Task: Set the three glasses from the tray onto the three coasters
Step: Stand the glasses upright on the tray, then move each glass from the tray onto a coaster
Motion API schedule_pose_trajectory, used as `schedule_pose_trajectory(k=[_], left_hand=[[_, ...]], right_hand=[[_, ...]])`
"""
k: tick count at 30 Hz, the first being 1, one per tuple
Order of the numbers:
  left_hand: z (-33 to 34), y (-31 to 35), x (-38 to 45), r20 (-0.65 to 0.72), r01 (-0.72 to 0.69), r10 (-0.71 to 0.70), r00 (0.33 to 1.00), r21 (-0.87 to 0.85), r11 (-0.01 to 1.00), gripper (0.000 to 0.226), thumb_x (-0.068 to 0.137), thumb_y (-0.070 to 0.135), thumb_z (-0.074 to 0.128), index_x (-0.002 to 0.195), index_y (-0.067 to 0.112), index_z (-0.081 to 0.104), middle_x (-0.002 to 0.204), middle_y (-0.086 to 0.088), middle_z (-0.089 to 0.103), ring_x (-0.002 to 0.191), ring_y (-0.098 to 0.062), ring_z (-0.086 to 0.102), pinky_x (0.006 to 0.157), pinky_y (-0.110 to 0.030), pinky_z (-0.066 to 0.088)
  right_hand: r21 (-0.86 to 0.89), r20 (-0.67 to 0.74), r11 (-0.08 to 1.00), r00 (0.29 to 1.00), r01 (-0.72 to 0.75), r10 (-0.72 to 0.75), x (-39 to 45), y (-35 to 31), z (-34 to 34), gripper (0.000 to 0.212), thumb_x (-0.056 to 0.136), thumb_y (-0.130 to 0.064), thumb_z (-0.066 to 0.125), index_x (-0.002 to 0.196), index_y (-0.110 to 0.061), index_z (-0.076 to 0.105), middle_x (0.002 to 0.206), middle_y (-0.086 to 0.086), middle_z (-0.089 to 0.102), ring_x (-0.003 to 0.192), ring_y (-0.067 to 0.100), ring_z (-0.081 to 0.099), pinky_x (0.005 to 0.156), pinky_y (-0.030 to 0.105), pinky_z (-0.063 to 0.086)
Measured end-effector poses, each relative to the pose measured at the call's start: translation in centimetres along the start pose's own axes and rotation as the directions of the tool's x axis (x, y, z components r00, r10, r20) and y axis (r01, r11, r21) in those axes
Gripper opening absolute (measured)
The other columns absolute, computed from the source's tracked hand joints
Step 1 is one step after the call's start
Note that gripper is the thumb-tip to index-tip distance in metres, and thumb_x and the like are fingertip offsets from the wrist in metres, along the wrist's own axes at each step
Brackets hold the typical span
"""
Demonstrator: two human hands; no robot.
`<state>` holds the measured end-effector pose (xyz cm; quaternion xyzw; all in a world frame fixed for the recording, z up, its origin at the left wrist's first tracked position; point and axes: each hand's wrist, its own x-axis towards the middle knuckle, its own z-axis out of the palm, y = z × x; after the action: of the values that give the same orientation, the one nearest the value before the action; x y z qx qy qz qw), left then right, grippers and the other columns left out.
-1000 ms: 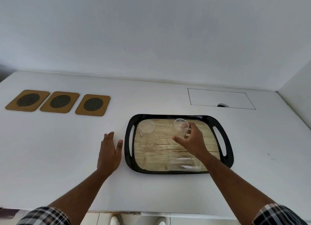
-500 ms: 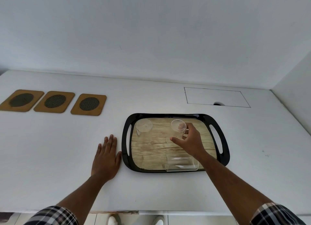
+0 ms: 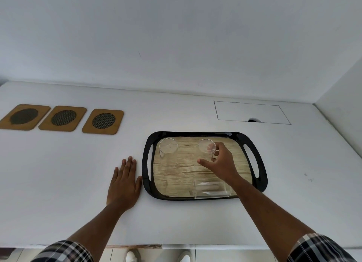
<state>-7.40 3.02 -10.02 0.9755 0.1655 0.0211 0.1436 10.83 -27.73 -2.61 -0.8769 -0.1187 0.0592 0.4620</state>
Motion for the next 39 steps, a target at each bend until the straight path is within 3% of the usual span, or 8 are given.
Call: schedule_pose_trajectory(k=[3,7,13,20,26,33,39], left_hand=[[0.0,0.0,0.0,0.001,0.0,0.0,1.0,-0.006,1.0,0.078,0.095,0.055,0.005,0.159,0.011,0.009,0.168,-0.004,0.004,0.155,-0.019,-0.003,0.127,-0.042,0.006],[0.0,-0.1,0.0,0.011,0.001,-0.001,1.0,-0.004,1.0,0.078,0.095,0.056,0.004,0.159,0.011,0.007,0.169,-0.004,0.002,0.155,-0.019,-0.005,0.127,-0.042,0.006],[-0.1,0.1,0.0,0.009,-0.004,0.005,1.0,-0.02,1.0,0.079,0.094,0.056,0.005,0.159,0.011,0.009,0.169,-0.004,0.003,0.156,-0.02,-0.003,0.127,-0.042,0.006],[-0.2,0.0,0.0,-0.004,-0.006,0.006,1.0,-0.026,1.0,0.08,0.094,0.056,0.006,0.159,0.01,0.012,0.168,-0.006,0.007,0.156,-0.021,0.001,0.127,-0.043,0.008],[-0.5,0.5,-0.2,-0.009,-0.011,0.011,1.0,-0.02,1.0,0.079,0.094,0.055,0.008,0.159,0.009,0.015,0.168,-0.008,0.01,0.156,-0.024,0.004,0.126,-0.044,0.01],[-0.6,0.6,-0.1,-0.011,-0.008,0.008,1.0,-0.005,1.0,0.08,0.095,0.056,0.008,0.159,0.009,0.016,0.168,-0.008,0.011,0.156,-0.024,0.006,0.126,-0.045,0.011],[-0.4,0.5,0.0,-0.011,-0.003,0.003,1.0,0.002,1.0,0.079,0.095,0.056,0.008,0.159,0.01,0.014,0.168,-0.008,0.011,0.156,-0.023,0.006,0.126,-0.044,0.012]], right_hand=[[0.002,0.009,1.0,1.0,-0.001,0.001,0.1,0.0,0.1,0.077,0.063,-0.04,0.1,0.122,-0.016,0.057,0.12,0.001,0.065,0.106,0.017,0.067,0.079,0.022,0.058],[-0.011,0.048,1.0,0.999,0.001,0.0,-0.1,0.0,-0.4,0.087,0.061,-0.048,0.099,0.13,-0.019,0.053,0.124,-0.003,0.062,0.11,0.016,0.064,0.089,0.034,0.058],[0.1,0.115,0.992,0.991,-0.073,0.062,-1.1,1.1,-2.9,0.101,0.05,-0.066,0.095,0.133,-0.026,0.052,0.126,-0.009,0.062,0.113,0.007,0.064,0.089,0.03,0.057],[0.18,0.31,0.958,0.937,-0.222,0.159,-4.0,4.5,-5.7,0.09,0.05,-0.062,0.097,0.125,-0.024,0.065,0.119,0.001,0.074,0.112,0.021,0.074,0.093,0.035,0.063],[-0.002,0.47,0.99,0.874,-0.142,0.127,-5.9,5.0,-6.4,0.082,0.058,-0.06,0.096,0.13,-0.037,0.064,0.13,-0.013,0.07,0.124,0.002,0.063,0.104,0.025,0.053],[0.005,0.405,0.992,0.907,-0.124,0.111,-6.3,5.3,-5.8,0.071,0.061,-0.041,0.1,0.124,-0.035,0.068,0.122,-0.017,0.07,0.114,-0.005,0.062,0.091,0.013,0.051],[0.21,0.306,0.956,0.942,-0.205,0.135,-6.2,6.0,-6.6,0.088,0.047,-0.048,0.102,0.126,-0.031,0.067,0.125,-0.005,0.072,0.118,0.01,0.068,0.099,0.03,0.058]])
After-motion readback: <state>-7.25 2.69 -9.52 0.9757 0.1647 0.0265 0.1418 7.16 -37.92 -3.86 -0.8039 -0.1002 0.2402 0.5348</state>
